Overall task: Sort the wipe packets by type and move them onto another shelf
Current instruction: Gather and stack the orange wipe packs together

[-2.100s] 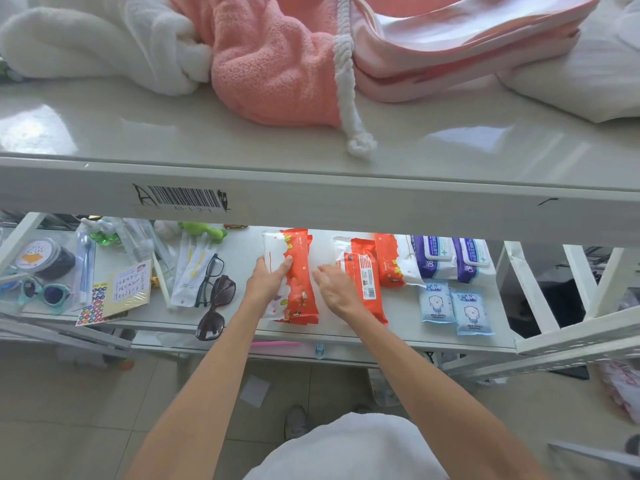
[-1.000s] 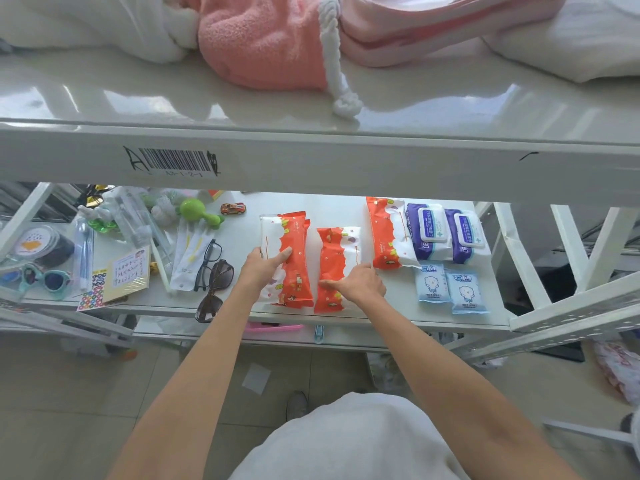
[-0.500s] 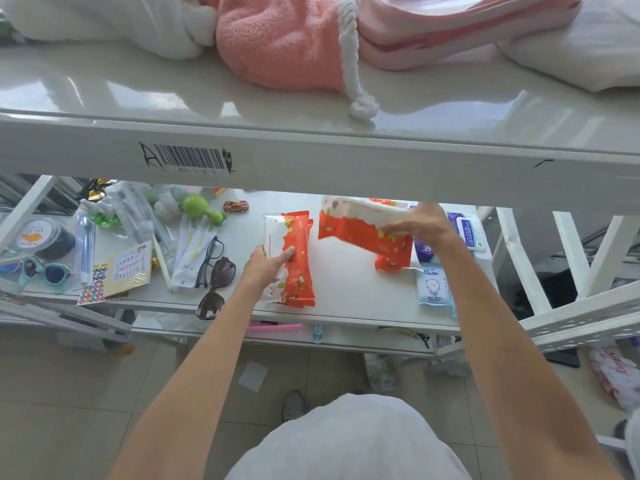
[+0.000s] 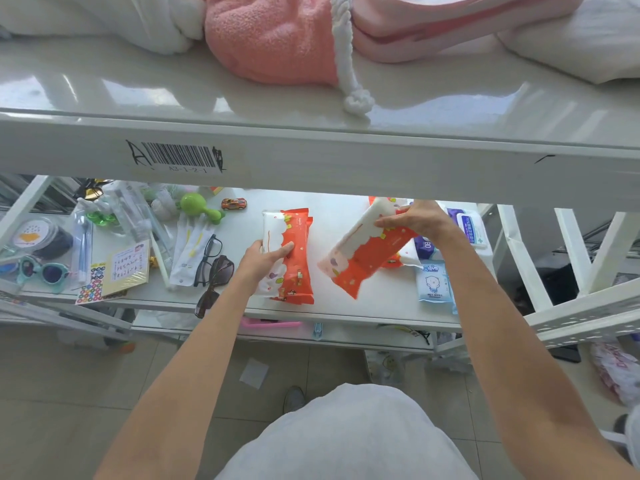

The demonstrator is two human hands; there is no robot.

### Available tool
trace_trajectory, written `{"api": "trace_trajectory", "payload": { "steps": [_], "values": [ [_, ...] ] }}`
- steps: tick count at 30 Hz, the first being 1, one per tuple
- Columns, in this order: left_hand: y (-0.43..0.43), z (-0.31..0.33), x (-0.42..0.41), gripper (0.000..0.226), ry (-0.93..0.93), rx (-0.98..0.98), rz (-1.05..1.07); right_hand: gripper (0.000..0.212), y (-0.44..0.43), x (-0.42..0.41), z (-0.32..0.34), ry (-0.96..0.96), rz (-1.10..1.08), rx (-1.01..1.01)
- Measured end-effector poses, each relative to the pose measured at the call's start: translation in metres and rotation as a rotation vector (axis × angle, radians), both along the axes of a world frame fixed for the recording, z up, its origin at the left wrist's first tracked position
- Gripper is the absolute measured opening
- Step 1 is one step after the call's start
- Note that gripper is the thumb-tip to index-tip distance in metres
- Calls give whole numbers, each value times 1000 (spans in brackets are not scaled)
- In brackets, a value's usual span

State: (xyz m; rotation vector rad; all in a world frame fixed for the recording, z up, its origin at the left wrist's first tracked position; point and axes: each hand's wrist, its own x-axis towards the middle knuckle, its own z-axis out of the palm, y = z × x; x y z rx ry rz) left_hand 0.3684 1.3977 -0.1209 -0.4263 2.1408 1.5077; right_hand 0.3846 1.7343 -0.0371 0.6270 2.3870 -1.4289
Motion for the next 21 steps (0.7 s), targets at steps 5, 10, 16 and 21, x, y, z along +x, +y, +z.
{"api": "trace_trajectory", "payload": {
  "steps": [5,10,16,21],
  "values": [
    [3,0,-2,65,-54,87,-14,71,-25,-8,-40,99,-84,-2],
    [0,4,0,52,-87,130,-54,91,-61,-4,-80,88,-235,52],
    [1,8,-3,56,-109,138,-117,93,-110,30,-108,106,-92,330],
    [11,2,3,66,-79,143,-77,94,-155,45,-131,24,107,290]
  ]
}}
